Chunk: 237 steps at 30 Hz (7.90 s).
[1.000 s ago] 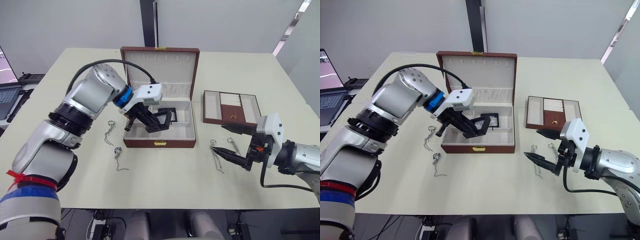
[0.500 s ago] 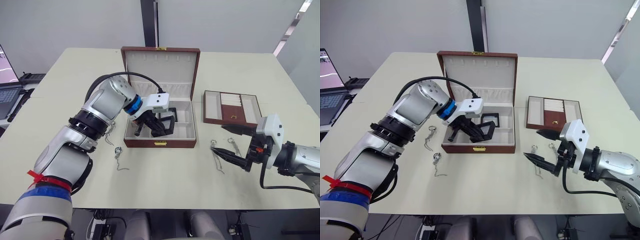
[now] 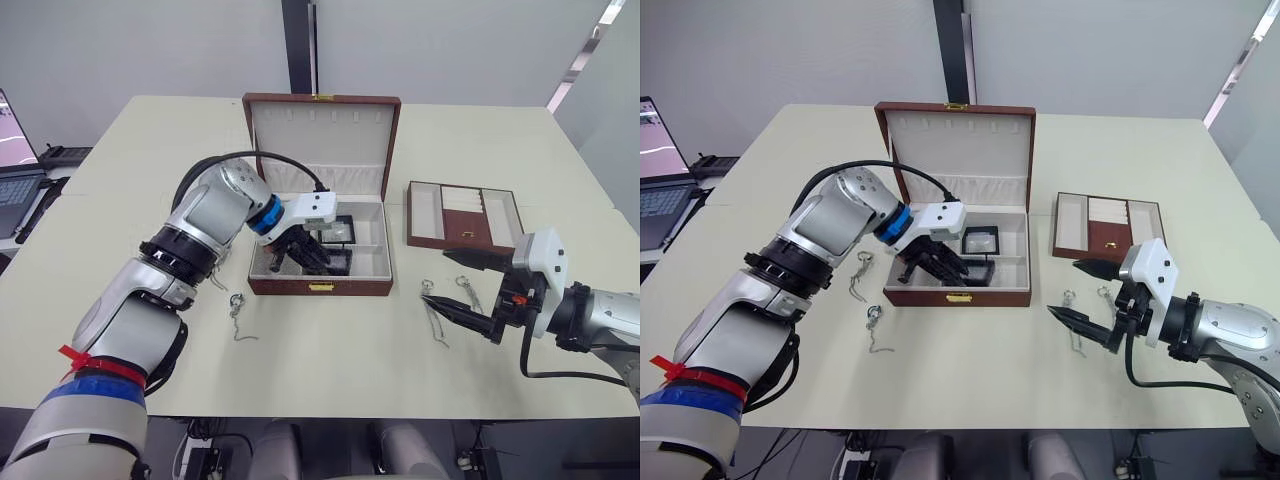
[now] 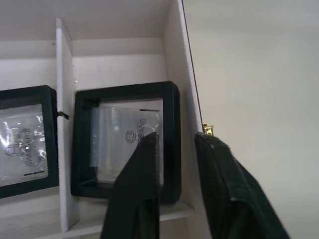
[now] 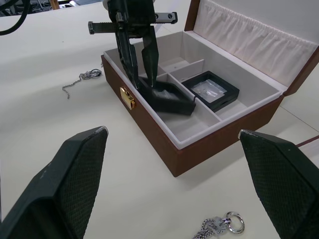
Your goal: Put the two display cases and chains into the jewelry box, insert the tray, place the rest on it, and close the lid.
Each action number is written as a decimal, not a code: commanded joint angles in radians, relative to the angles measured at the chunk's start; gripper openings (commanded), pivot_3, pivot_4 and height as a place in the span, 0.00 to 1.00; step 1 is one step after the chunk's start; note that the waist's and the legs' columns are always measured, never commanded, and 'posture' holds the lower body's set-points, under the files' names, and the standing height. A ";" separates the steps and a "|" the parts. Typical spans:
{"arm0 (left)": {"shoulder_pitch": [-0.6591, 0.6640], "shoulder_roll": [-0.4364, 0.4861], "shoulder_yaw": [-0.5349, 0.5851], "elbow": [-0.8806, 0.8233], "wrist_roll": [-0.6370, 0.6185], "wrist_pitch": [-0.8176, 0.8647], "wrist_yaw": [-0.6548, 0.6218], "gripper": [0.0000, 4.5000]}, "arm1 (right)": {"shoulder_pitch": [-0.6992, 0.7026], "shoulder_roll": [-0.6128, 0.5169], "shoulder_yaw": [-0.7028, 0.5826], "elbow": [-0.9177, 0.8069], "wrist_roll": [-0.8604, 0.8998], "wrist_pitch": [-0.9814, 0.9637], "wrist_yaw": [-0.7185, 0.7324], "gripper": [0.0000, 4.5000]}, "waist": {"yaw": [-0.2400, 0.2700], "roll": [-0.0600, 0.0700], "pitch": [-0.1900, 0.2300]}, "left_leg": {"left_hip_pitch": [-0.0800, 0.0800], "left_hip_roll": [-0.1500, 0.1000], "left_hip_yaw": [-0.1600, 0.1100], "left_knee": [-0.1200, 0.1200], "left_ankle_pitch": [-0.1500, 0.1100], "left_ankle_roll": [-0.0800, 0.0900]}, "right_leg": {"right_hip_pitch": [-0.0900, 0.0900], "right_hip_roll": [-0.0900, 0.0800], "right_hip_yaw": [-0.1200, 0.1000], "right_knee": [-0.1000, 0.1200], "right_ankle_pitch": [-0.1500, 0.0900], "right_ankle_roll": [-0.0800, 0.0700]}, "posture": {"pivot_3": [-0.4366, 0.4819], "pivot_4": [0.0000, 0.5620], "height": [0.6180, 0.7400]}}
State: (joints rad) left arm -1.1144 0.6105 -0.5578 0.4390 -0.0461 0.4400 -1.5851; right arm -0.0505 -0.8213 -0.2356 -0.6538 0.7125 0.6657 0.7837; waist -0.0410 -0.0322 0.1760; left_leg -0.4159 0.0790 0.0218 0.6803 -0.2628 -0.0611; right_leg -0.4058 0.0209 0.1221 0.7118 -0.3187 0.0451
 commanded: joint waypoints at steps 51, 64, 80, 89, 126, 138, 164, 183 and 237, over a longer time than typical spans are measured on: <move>1.194 0.271 1.156 -0.237 -0.279 -0.105 0.644 0.99 | -0.090 -0.041 -0.095 0.937 -0.268 -0.422 0.297 1.00 | -0.014 0.001 0.000 | 0.004 0.001 0.004 -0.002 0.000 0.000 | 0.001 -0.003 0.001 0.001 0.000 0.000 | 0.48 0.27 1.00; 1.184 0.281 1.143 -0.301 -0.301 -0.069 0.661 0.99 | -0.112 -0.035 -0.086 0.963 -0.269 -0.430 0.312 1.00 | -0.015 0.001 0.000 | 0.004 0.001 0.005 -0.002 0.000 0.000 | 0.001 -0.002 0.001 0.001 0.000 0.000 | 0.48 0.27 1.00; 1.228 0.053 1.096 -0.757 -0.461 0.115 0.881 0.99 | -0.193 0.020 0.081 0.488 -0.113 -0.227 0.378 1.00 | -0.015 0.001 -0.001 | 0.004 0.001 0.004 -0.002 0.000 0.000 | 0.001 -0.002 0.001 0.001 0.000 0.000 | 0.48 0.27 1.00; 1.335 -0.155 1.008 -0.944 -0.435 0.103 1.071 0.99 | -0.295 0.032 0.175 0.351 -0.087 -0.173 0.391 1.00 | -0.013 0.001 -0.001 | 0.004 0.001 0.003 -0.002 0.000 0.000 | 0.001 -0.003 0.001 0.001 0.000 0.000 | 0.48 0.27 1.00; 1.432 -0.372 0.706 -0.950 -0.185 0.104 1.366 0.45 | -0.358 0.056 0.261 0.356 -0.117 -0.182 0.425 1.00 | -0.012 0.001 -0.003 | 0.005 0.000 0.004 -0.002 0.000 0.000 | 0.003 -0.003 0.003 -0.001 0.000 0.000 | 0.48 0.27 1.00; 1.427 -0.385 0.715 -0.948 -0.201 0.128 1.379 0.01 | -0.350 0.050 0.255 0.351 -0.113 -0.179 0.422 1.00 | -0.012 0.002 -0.004 | 0.006 0.000 0.004 -0.002 0.000 0.000 | 0.003 -0.003 0.003 -0.001 0.000 0.001 | 0.48 0.27 1.00; 1.057 -0.330 0.874 -1.229 -0.517 0.519 1.472 0.01 | -0.399 0.059 0.251 0.365 -0.108 -0.177 0.392 1.00 | -0.011 -0.001 -0.002 | 0.005 0.000 0.002 -0.002 0.000 0.000 | 0.003 -0.003 0.002 -0.001 0.000 0.001 | 0.48 0.27 1.00; 0.805 -0.288 0.784 -0.968 -0.479 0.442 1.439 0.01 | -0.429 0.074 0.231 0.365 -0.103 -0.159 0.307 1.00 | -0.008 -0.002 -0.002 | 0.005 0.000 0.002 -0.002 0.000 0.000 | 0.003 -0.003 0.002 -0.002 0.000 0.001 | 0.48 0.27 1.00; 0.617 -0.377 0.646 -0.590 -0.319 0.155 1.333 0.24 | -0.438 0.121 0.184 0.420 -0.101 -0.114 0.156 1.00 | 0.008 -0.002 -0.002 | 0.001 0.000 0.001 -0.002 0.000 0.000 | 0.002 -0.003 0.001 -0.005 0.000 0.001 | 0.48 0.27 1.00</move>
State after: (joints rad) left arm -0.4868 0.2358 0.0831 -0.1136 -0.3650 0.6189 -0.2503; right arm -0.4839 -0.6953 -0.0188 -0.2103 0.6044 0.5556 0.9368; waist -0.0327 -0.0337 0.1743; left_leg -0.4150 0.0785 0.0229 0.6779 -0.2627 -0.0614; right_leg -0.4042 0.0180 0.1226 0.7071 -0.3184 0.0459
